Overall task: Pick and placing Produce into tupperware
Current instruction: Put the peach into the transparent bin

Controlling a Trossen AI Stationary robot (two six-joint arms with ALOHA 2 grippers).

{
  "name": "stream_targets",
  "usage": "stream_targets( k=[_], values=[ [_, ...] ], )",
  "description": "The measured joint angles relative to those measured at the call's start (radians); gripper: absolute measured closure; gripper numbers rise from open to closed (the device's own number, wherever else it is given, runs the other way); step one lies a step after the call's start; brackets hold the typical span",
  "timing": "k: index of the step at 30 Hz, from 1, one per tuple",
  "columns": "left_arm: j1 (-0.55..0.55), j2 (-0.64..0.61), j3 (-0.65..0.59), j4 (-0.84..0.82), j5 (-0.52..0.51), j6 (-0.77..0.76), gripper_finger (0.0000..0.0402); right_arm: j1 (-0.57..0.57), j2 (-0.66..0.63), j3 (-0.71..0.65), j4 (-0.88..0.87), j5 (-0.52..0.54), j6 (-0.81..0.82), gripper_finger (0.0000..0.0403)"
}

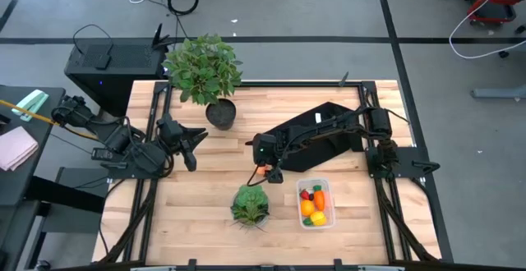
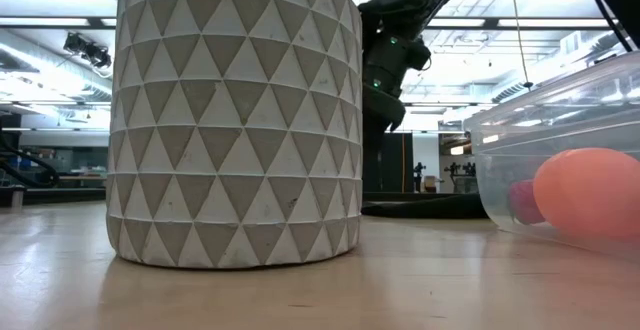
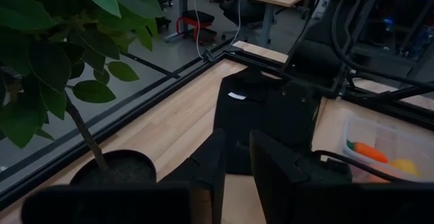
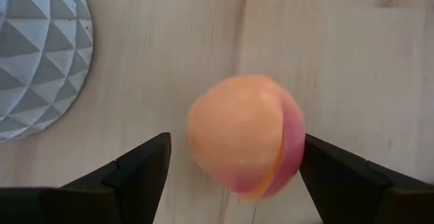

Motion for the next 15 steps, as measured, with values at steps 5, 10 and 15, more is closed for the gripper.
stream_targets(
  k=[5, 10, 15],
  values=[
    [0.000, 0.000, 0.000, -0.003, 0.000, -0.018, 0.0322, 0.000, -0.002, 0.000, 0.037, 0.005, 0.000, 0.0087],
    [0.000, 0.000, 0.000, -0.004, 0.000, -0.018, 0.0322, 0.000, 0.012, 0.000, 0.040, -0.012, 0.005, 0.0094],
    [0.000, 0.000, 0.000, -0.003, 0.000, -0.018, 0.0322, 0.000, 0.012, -0.001, 0.037, -0.026, 0.012, 0.0117]
  ],
)
